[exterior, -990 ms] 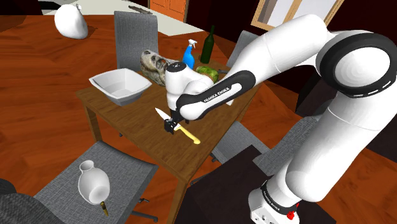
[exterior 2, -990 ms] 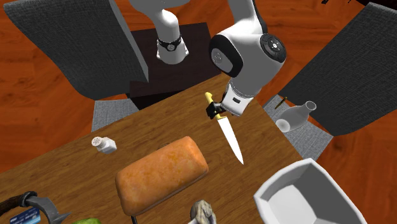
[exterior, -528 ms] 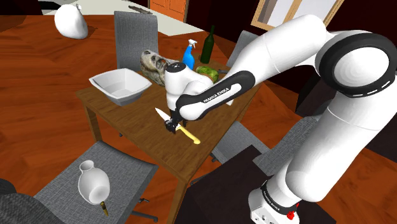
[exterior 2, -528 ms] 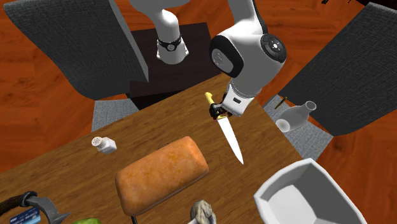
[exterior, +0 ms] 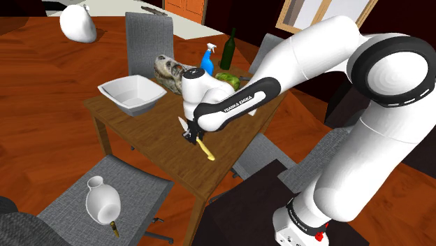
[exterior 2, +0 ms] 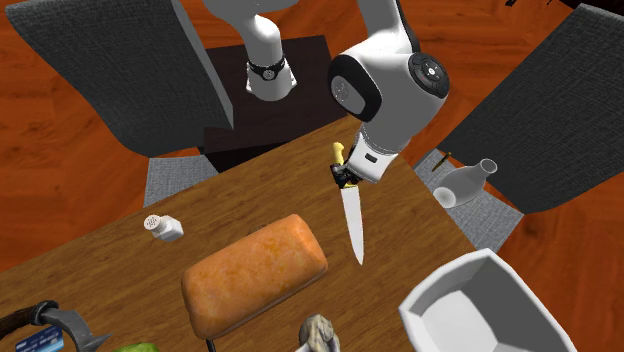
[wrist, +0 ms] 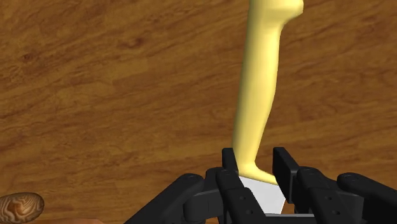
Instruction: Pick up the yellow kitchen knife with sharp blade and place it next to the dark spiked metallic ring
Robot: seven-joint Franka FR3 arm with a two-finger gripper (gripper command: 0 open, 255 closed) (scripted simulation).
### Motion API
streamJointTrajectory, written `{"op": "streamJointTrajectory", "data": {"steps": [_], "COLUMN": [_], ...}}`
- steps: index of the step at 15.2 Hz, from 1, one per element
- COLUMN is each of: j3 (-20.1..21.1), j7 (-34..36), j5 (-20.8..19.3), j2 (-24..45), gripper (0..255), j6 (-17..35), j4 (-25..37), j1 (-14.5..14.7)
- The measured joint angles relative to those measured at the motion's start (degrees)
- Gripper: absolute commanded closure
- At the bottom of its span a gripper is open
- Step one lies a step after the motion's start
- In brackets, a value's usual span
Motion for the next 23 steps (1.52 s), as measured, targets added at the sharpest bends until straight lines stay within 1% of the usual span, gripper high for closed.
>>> {"op": "streamJointTrajectory", "data": {"steps": [7, 15, 23], "j3": [0.43, 0.73, 0.76], "j7": [-2.23, -4.70, -6.99], "j5": [2.25, 5.00, 6.96], "j2": [-2.50, -6.70, -9.81], "gripper": [255, 255, 255], "j6": [-3.18, -8.54, -14.45], "j4": [0.76, 2.47, 5.70], "j1": [0.01, 0.01, -0.03]}}
